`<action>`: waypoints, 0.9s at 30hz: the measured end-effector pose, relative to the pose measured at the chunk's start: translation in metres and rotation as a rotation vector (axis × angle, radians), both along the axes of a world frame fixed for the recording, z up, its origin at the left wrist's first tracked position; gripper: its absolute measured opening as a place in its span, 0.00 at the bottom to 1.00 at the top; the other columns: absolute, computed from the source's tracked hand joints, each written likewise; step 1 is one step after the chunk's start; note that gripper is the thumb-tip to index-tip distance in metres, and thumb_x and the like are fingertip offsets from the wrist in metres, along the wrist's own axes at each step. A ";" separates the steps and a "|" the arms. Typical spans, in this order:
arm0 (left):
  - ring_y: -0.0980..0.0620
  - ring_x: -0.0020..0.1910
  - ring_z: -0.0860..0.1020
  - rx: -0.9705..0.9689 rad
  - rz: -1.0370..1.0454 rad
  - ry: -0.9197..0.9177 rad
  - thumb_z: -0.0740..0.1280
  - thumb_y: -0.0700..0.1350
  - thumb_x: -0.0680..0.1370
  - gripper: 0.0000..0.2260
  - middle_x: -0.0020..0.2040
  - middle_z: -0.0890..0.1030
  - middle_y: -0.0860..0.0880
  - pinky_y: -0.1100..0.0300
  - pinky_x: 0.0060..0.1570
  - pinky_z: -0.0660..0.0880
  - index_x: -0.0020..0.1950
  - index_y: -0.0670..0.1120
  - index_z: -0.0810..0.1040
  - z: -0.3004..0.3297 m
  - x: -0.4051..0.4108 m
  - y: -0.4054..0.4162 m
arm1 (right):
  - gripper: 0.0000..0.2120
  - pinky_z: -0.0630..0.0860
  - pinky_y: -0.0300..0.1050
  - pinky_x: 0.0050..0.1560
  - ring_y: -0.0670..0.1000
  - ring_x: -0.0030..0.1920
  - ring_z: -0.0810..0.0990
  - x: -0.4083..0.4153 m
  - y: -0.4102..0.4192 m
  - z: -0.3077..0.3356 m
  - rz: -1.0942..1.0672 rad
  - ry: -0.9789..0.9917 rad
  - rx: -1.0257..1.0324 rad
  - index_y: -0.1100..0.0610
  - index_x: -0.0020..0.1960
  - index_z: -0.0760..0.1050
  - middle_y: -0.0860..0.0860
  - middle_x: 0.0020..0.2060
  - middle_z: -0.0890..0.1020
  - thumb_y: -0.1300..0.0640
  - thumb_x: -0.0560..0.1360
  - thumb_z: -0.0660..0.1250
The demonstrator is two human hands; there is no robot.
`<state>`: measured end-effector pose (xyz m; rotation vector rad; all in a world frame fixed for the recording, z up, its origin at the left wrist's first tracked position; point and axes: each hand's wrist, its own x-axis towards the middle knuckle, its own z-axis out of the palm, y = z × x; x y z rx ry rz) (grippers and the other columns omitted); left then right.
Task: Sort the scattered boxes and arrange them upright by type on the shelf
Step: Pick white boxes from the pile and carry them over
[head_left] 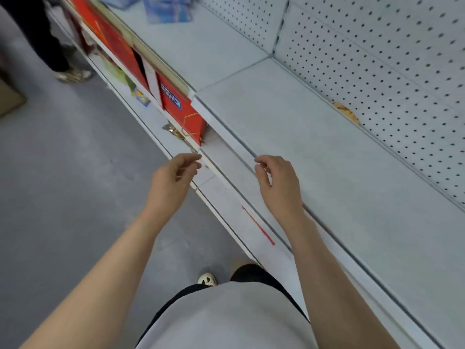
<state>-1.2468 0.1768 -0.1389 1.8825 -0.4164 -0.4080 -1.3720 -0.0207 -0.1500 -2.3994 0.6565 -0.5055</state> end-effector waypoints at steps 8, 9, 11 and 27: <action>0.54 0.50 0.81 0.028 0.109 -0.053 0.63 0.42 0.81 0.14 0.48 0.82 0.59 0.57 0.55 0.77 0.52 0.64 0.76 -0.009 0.121 0.025 | 0.10 0.71 0.40 0.51 0.48 0.52 0.75 0.145 0.014 0.002 0.123 0.026 -0.021 0.53 0.60 0.77 0.48 0.53 0.80 0.53 0.82 0.60; 0.54 0.50 0.81 0.040 0.110 -0.058 0.64 0.42 0.80 0.13 0.48 0.82 0.59 0.60 0.53 0.77 0.53 0.63 0.77 -0.009 0.139 0.025 | 0.10 0.71 0.40 0.50 0.48 0.52 0.75 0.165 0.014 0.002 0.141 0.028 -0.016 0.53 0.60 0.77 0.48 0.53 0.80 0.53 0.82 0.60; 0.56 0.49 0.81 0.064 0.114 -0.072 0.64 0.43 0.80 0.11 0.49 0.82 0.59 0.66 0.50 0.74 0.55 0.59 0.78 -0.009 0.179 0.025 | 0.11 0.72 0.41 0.51 0.48 0.53 0.75 0.208 0.014 -0.001 0.181 0.040 -0.012 0.54 0.61 0.76 0.49 0.54 0.80 0.52 0.82 0.60; 0.61 0.47 0.79 0.137 0.178 -0.130 0.64 0.43 0.80 0.10 0.49 0.83 0.57 0.77 0.45 0.70 0.57 0.55 0.79 0.011 0.515 0.030 | 0.10 0.72 0.42 0.54 0.48 0.53 0.76 0.558 0.012 0.011 0.190 0.008 0.004 0.52 0.60 0.77 0.46 0.53 0.80 0.54 0.81 0.62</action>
